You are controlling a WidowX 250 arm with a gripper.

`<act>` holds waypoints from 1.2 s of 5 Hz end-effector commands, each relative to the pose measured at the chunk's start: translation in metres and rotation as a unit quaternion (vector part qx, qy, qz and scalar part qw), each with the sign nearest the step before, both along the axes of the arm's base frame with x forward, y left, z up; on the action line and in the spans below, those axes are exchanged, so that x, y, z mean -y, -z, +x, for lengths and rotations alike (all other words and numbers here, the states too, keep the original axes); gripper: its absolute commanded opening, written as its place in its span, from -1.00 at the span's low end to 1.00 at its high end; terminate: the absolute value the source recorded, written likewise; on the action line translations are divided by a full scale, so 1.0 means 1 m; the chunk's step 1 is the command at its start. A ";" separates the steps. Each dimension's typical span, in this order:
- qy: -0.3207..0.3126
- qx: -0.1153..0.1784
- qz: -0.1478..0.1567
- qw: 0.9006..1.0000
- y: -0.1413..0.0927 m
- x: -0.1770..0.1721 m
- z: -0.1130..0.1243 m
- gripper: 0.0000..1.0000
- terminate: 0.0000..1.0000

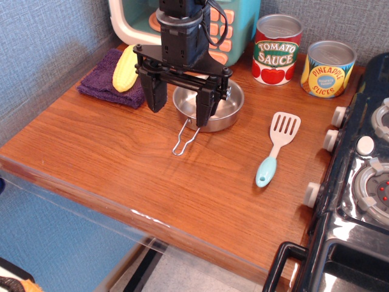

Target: Pick up the pot and move it to the bottom left corner of the table.

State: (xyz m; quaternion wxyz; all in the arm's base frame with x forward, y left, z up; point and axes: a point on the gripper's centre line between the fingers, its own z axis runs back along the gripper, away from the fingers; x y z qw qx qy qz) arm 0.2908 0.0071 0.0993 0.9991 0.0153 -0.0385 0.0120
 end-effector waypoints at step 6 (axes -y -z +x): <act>0.032 0.000 0.033 0.999 0.018 -0.051 0.122 1.00 -1.00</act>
